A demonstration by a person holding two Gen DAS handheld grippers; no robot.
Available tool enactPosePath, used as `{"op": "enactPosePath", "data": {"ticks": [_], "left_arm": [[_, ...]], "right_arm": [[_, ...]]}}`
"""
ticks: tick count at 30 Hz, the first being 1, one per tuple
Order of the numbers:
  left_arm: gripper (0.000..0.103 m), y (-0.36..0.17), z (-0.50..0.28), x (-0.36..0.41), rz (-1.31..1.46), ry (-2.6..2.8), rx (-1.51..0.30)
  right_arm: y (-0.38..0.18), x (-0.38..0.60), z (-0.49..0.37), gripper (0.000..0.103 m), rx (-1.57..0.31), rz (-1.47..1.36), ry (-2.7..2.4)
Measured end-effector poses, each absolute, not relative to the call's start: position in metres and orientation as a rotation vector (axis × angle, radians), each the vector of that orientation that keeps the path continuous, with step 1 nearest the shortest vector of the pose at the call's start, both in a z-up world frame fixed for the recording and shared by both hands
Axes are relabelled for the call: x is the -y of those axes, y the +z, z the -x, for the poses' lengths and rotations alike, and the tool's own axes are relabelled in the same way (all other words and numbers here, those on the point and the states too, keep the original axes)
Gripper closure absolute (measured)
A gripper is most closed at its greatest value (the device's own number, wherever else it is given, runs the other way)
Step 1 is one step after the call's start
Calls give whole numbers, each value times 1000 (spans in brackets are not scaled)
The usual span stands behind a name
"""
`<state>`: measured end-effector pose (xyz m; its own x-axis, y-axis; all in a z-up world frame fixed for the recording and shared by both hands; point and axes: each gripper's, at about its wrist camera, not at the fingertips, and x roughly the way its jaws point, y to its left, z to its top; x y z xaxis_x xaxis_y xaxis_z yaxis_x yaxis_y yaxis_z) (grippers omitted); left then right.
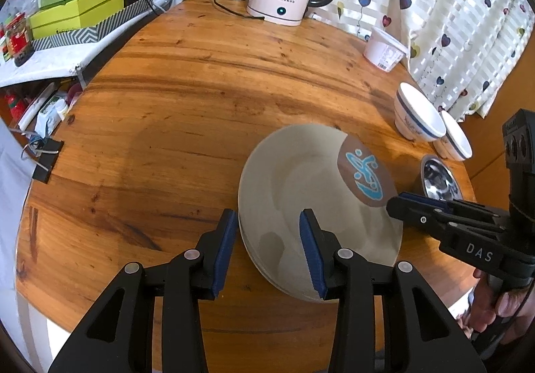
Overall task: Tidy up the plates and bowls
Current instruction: 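Open the right gripper and release the stacked plates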
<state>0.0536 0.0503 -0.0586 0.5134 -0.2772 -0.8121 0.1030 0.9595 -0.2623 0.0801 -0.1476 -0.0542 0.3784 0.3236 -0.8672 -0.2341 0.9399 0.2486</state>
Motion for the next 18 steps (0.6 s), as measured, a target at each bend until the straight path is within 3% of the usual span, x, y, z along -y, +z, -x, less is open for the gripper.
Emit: {"op": "enactPosePath", "data": {"ticks": [15, 18], "left_arm": [[62, -51, -51, -50, 194, -228, -988], [62, -46, -49, -49, 192, -234, -976]], "right_arm": [[-35, 154, -72, 82, -1066, -81, 379], [-29, 154, -68, 77, -1043, -67, 386]]}}
